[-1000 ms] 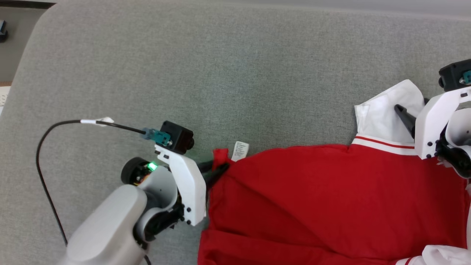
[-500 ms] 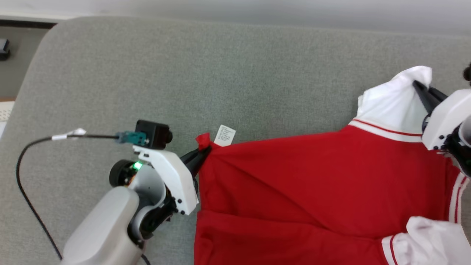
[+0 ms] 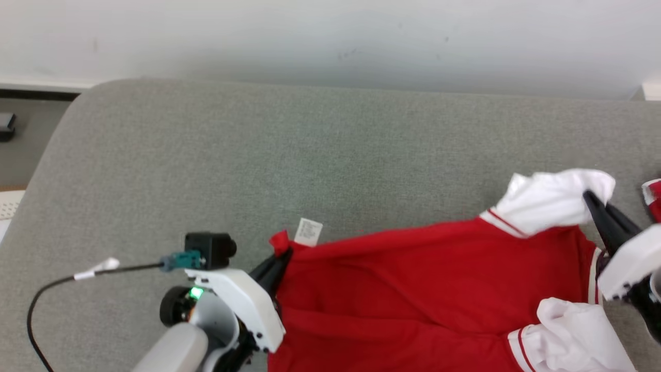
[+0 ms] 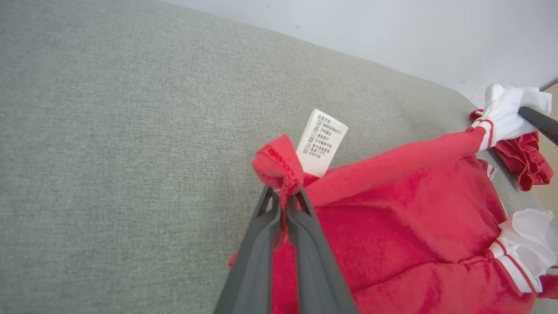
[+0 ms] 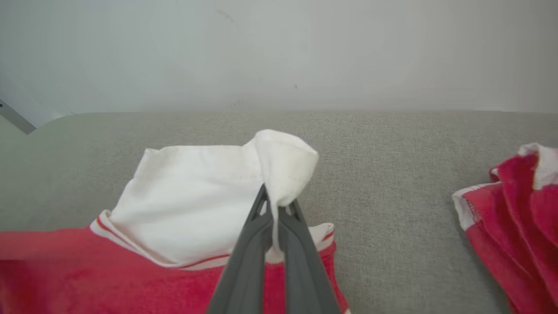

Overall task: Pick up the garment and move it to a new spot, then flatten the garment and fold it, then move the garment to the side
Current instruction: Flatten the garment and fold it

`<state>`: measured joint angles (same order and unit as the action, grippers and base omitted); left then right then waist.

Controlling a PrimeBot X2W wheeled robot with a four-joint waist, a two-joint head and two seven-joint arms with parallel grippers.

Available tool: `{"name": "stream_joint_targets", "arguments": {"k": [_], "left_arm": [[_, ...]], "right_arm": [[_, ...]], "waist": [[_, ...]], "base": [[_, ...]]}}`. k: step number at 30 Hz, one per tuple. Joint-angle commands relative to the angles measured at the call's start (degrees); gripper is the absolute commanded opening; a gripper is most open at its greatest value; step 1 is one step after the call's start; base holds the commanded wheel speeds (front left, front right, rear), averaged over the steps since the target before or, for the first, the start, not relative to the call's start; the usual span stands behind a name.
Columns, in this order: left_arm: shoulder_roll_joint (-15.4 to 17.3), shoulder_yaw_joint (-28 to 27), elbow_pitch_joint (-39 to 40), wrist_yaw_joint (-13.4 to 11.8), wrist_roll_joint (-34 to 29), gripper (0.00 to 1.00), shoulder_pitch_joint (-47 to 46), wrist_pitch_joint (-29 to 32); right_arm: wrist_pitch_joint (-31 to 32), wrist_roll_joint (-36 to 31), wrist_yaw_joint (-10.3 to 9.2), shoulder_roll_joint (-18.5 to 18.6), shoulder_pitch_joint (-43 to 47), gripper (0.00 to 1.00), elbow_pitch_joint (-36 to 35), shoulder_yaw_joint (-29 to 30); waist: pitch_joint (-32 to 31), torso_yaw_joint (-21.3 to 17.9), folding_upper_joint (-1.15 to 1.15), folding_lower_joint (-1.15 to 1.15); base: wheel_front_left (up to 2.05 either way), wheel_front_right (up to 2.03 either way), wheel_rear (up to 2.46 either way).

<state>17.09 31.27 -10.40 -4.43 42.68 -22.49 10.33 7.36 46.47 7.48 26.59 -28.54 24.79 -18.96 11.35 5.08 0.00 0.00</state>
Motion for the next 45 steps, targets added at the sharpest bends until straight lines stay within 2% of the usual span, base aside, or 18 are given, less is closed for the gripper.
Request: {"name": "stream_joint_targets", "arguments": {"k": [1, 6, 18, 24, 26, 27, 28, 29, 33, 35, 38, 41, 45], "left_arm": [[-0.1, 0.2, 0.6, -0.3, -0.7, 0.00, 1.5, -0.6], [0.1, 0.8, 1.6, -1.0, -1.0, 0.00, 4.8, -1.9], [0.1, -0.2, 2.5, -2.7, 0.4, 0.00, 9.2, -4.4], [0.1, -0.5, 2.8, -3.6, 1.0, 0.00, 10.9, -5.0], [0.5, -0.5, 2.5, -3.9, 1.0, 0.16, 12.0, -5.1], [0.7, -0.6, 2.5, -4.1, 1.1, 0.27, 12.5, -5.3], [0.9, -0.7, 2.4, -4.2, 1.3, 0.45, 13.1, -5.4], [1.2, -0.6, 2.4, -4.2, 1.2, 1.00, 13.8, -5.4], [2.4, -1.0, 2.7, -5.1, -0.9, 1.00, 15.9, -8.8], [2.9, -2.0, 3.0, -6.5, -3.0, 1.00, 17.2, -13.1], [3.2, -2.2, 3.7, -8.2, -6.0, 1.00, 19.4, -19.2], [2.9, -3.3, 4.6, -10.1, -8.9, 1.00, 20.7, -23.6], [0.6, -5.4, 5.8, -11.3, -11.4, 1.00, 22.7, -25.4]], "right_arm": [[-1.0, 0.4, -0.01, 0.6, 2.4, 0.00, -0.9, 0.6], [-2.7, 0.3, -0.01, 0.0, 8.2, 0.00, -4.1, 1.4], [-6.6, 0.0, -0.01, -2.5, 15.8, 0.00, -8.3, 3.8], [-6.3, -0.5, -0.01, -3.0, 20.6, 0.00, -11.3, 3.8], [-6.1, -0.3, -0.01, -3.3, 22.2, 0.00, -11.9, 4.0], [-6.1, -0.5, -0.01, -3.3, 22.8, 0.11, -12.1, 4.2], [-6.0, -1.0, -0.01, -3.2, 23.5, 0.63, -12.4, 4.2], [-5.7, -1.3, -0.01, -3.2, 24.3, 1.00, -12.5, 4.2], [-4.8, -2.8, -0.01, -2.4, 26.2, 1.00, -12.7, 5.9], [-3.2, -2.2, -0.01, -1.9, 27.4, 1.00, -13.8, 6.9], [-1.8, -1.3, -0.02, -1.9, 28.2, 1.00, -15.7, 11.5], [-0.8, -0.9, -0.01, -3.9, 27.4, 1.00, -16.8, 17.3], [2.2, -3.6, -0.01, -7.9, 24.8, 1.00, -16.7, 23.5]], "waist": [[-0.7, -0.5, 0.00, 0.00], [-1.3, -1.3, 0.00, 0.00], [-2.2, -2.0, 0.00, 0.00], [-3.1, -2.9, 0.00, 0.00], [-3.4, -3.3, 0.00, 0.00], [-3.6, -3.6, 0.00, 0.00], [-3.8, -3.9, 0.00, 0.00], [-4.1, -4.1, 0.00, 0.00], [-5.1, -4.8, 0.00, 0.00], [-5.6, -5.1, 0.00, 0.00], [-6.0, -5.2, 0.00, 0.00], [-6.1, -4.8, 0.00, 0.00], [-6.4, -3.5, 0.00, 0.00]], "base": [[0.00, 0.00, 0.00], [0.00, 0.00, 0.00], [0.00, 0.00, 0.00], [0.00, 0.00, 0.00], [0.00, 0.00, 0.00], [0.00, 0.00, 0.00], [0.00, 0.00, 0.00], [0.00, 0.00, 0.00], [0.00, 0.00, 0.00], [0.00, 0.00, 0.00], [0.00, 0.00, 0.00], [0.00, 0.00, 0.00], [0.00, 0.00, 0.00]]}}
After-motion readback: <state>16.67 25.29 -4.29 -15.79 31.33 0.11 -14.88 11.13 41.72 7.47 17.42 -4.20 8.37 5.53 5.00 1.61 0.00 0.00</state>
